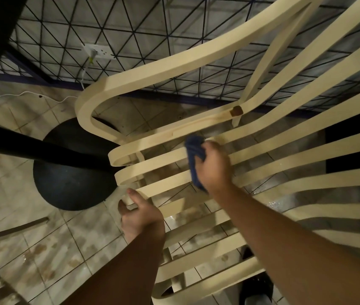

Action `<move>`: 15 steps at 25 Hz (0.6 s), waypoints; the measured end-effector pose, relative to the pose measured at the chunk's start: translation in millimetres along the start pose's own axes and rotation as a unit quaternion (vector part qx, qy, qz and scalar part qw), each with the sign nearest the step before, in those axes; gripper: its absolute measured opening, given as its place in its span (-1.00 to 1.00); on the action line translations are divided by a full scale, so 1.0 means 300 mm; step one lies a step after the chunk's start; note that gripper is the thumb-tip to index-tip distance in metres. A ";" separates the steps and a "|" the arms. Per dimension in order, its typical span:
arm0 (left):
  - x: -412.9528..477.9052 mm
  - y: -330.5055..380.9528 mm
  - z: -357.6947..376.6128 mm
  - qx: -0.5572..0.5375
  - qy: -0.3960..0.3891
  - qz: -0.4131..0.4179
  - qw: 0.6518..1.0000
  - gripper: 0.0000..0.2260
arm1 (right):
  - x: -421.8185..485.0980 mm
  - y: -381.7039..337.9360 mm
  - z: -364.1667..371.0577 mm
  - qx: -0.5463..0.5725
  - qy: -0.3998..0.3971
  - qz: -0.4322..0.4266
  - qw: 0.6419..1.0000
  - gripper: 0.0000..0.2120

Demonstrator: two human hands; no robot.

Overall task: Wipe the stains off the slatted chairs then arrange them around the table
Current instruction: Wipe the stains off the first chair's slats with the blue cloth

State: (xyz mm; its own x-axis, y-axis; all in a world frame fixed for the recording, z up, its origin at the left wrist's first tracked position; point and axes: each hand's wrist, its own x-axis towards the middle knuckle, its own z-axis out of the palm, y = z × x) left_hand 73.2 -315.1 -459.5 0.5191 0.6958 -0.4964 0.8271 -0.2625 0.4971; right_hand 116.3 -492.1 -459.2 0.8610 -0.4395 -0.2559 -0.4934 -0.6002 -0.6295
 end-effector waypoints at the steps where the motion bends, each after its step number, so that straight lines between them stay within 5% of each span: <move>1: 0.001 0.001 0.000 0.005 0.002 -0.001 1.000 -0.27 | -0.036 -0.046 0.047 0.004 -0.025 -0.031 0.999 -0.76; 5: 0.018 -0.002 0.004 0.037 0.019 0.010 0.999 -0.18 | -0.120 -0.120 0.155 -0.069 -0.083 -0.117 0.987 -0.77; 11: 0.010 -0.008 0.000 -0.005 0.000 -0.002 1.000 -0.10 | -0.034 0.083 -0.001 -0.116 0.015 -0.143 0.983 -0.76; 15: 0.003 0.002 -0.012 -0.025 -0.021 -0.019 0.999 -0.14 | 0.075 0.247 -0.173 -0.158 0.102 -0.076 0.979 -0.80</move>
State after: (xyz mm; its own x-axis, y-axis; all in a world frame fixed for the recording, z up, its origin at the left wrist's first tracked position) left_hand 73.4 -312.2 -457.3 0.4976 0.6758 -0.5438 0.8345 -0.2019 0.5127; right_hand 92.8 -581.2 -473.4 0.9008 -0.4343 -0.0046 -0.4029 -0.8315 -0.3824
